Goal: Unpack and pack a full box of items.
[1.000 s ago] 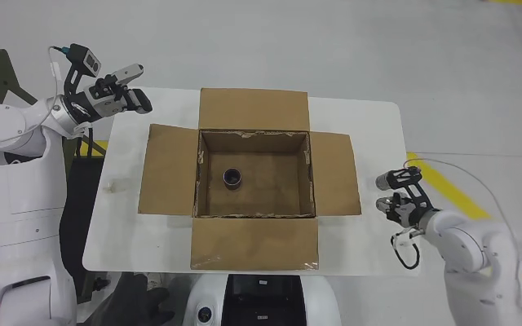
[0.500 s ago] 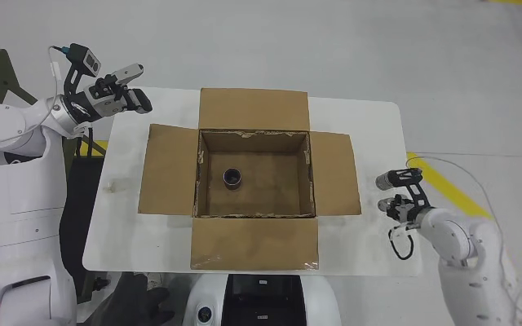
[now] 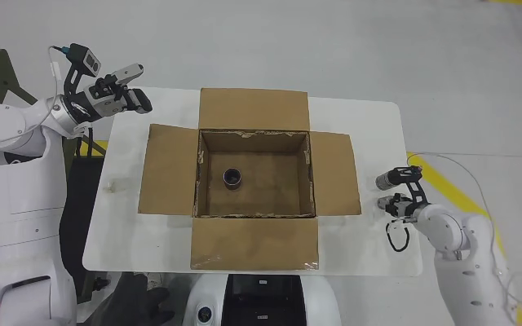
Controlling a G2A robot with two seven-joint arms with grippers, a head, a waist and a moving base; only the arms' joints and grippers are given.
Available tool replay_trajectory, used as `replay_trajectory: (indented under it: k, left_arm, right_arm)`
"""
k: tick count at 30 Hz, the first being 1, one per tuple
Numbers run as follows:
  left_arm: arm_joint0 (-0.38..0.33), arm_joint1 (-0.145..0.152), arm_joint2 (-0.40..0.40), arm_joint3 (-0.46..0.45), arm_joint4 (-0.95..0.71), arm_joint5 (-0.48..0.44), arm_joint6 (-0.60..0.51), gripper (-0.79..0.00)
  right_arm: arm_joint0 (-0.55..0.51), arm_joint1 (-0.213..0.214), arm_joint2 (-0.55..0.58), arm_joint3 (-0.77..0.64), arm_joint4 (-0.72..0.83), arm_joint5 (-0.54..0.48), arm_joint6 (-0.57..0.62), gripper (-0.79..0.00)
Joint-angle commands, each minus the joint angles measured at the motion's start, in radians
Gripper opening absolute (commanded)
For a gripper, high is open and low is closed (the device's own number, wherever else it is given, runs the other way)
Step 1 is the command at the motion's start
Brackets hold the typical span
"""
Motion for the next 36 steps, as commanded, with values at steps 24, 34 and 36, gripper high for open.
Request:
replay_trajectory:
  k: [24, 34, 36]
  left_arm:
    - [0.0, 0.0, 0.0, 0.0, 0.0, 0.0, 0.0, 0.0]
    - [0.0, 0.0, 0.0, 0.0, 0.0, 0.0, 0.0, 0.0]
    - [0.0, 0.0, 0.0, 0.0, 0.0, 0.0, 0.0, 0.0]
  right_arm:
    - [0.007, 0.01, -0.019, 0.012, 0.0, 0.042, -0.022, -0.058]
    - [-0.063, 0.022, 0.065, -0.129, 0.001, 0.06, -0.012, -0.077]
    - [-0.078, 0.024, 0.081, -0.168, 0.007, 0.062, -0.01, -0.068]
